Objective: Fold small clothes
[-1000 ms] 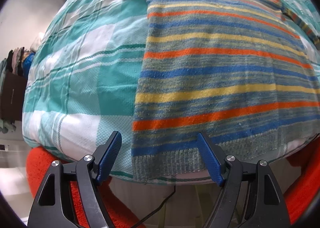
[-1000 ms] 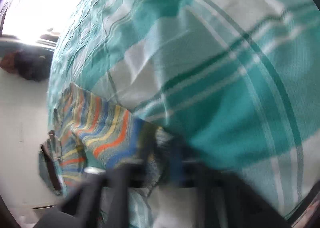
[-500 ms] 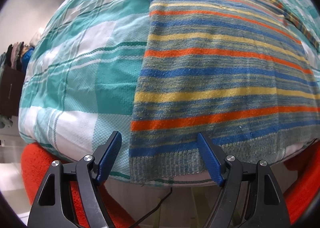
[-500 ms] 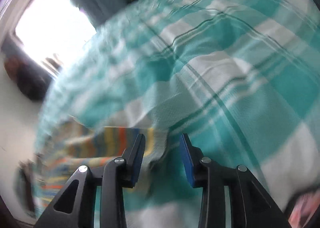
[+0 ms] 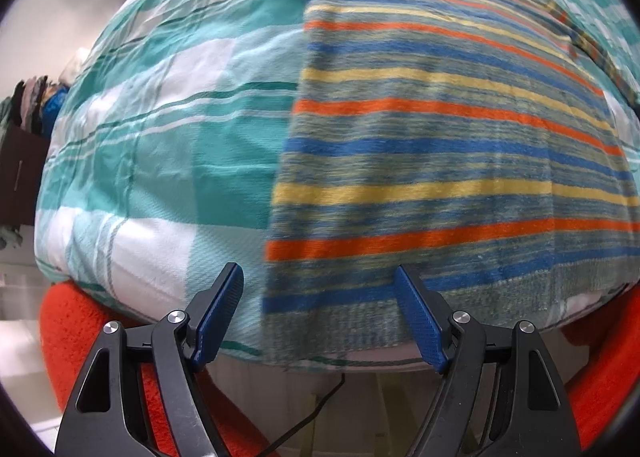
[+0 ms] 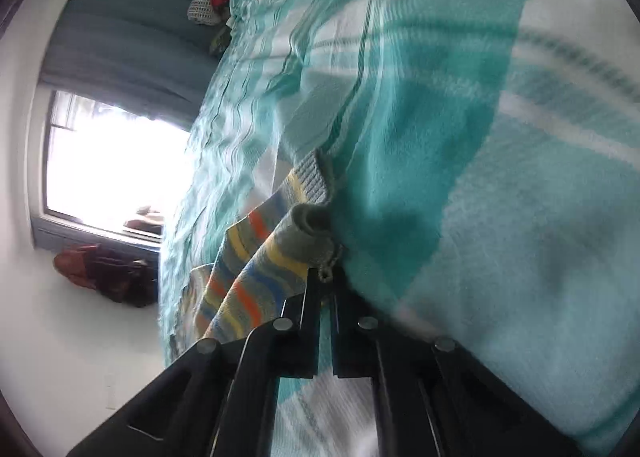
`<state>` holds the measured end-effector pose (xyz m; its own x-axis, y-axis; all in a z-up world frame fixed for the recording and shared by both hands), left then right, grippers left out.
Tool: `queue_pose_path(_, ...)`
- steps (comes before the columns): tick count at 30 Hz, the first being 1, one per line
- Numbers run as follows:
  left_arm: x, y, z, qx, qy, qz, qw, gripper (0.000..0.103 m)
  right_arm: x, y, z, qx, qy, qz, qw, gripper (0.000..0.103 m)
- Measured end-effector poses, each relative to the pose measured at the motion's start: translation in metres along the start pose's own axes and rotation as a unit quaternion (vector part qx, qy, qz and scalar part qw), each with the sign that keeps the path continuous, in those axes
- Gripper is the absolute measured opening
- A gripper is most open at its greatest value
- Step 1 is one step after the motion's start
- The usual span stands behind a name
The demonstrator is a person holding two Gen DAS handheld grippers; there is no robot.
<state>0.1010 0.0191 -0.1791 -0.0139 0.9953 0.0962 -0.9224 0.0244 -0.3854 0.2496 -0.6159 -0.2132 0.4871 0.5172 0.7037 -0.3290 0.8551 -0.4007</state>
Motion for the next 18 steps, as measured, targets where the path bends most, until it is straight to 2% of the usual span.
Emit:
queue_pose_path(2,0.002,0.000,-0.001,0.001,0.001,0.005,1.0000,0.079,0.011,-0.001,0.024,-0.002,-0.003,0.002,1.000,0.003)
queue_pose_path(4,-0.002,0.000,-0.004,0.004,0.008,0.005,0.9999,0.079,0.018,0.002,0.040,0.001,0.024,0.012,1.000,0.003)
queue_pose_path(7,-0.014,-0.002,-0.005,0.004,0.013,-0.013,0.9998,0.079,0.002,0.015,0.021,0.039,0.102,0.026,0.994,0.003)
queue_pose_path(8,-0.017,-0.003,-0.004,0.002,0.011,-0.022,0.9997,0.079,-0.002,0.019,0.013,0.053,0.111,0.035,0.992,0.003)
queue_pose_path(10,-0.020,-0.003,0.001,-0.007,0.007,-0.037,0.9993,0.080,0.006,0.017,0.010,0.051,0.119,0.077,0.989,0.003)
queue_pose_path(12,-0.019,-0.001,0.004,-0.012,-0.001,-0.043,0.9990,0.080,0.025,0.012,0.021,0.032,0.139,0.132,0.981,0.016)
queue_pose_path(14,-0.016,0.001,0.003,-0.010,-0.002,-0.039,0.9992,0.080,0.055,0.010,0.041,-0.025,0.170,0.222,0.960,0.038)
queue_pose_path(15,-0.016,0.001,0.000,-0.007,0.002,-0.034,0.9994,0.080,0.074,0.015,0.046,-0.046,0.163,0.279,0.945,0.043)
queue_pose_path(16,-0.017,0.001,-0.002,-0.006,0.004,-0.033,0.9994,0.080,0.090,0.023,0.047,-0.049,0.138,0.323,0.935,0.052)
queue_pose_path(17,-0.019,0.001,-0.003,-0.005,0.005,-0.034,0.9994,0.080,0.102,0.031,0.038,-0.042,0.110,0.350,0.929,0.062)
queue_pose_path(18,-0.022,-0.001,-0.003,-0.006,0.004,-0.040,0.9992,0.080,0.110,0.043,0.024,-0.036,0.076,0.374,0.924,0.065)
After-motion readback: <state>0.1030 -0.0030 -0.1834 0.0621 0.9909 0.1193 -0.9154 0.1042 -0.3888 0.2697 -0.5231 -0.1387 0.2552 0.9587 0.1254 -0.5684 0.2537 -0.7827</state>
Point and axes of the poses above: each gripper's, at about its wrist camera, not at the fingertips, and z roughly against the way its jaws point, x to its left, y to its underside, the point moved 3 cm from there along -z, roughly the way its jaws point, and after that the axes turned 12 degrees about -x, right-handed, at the moved point
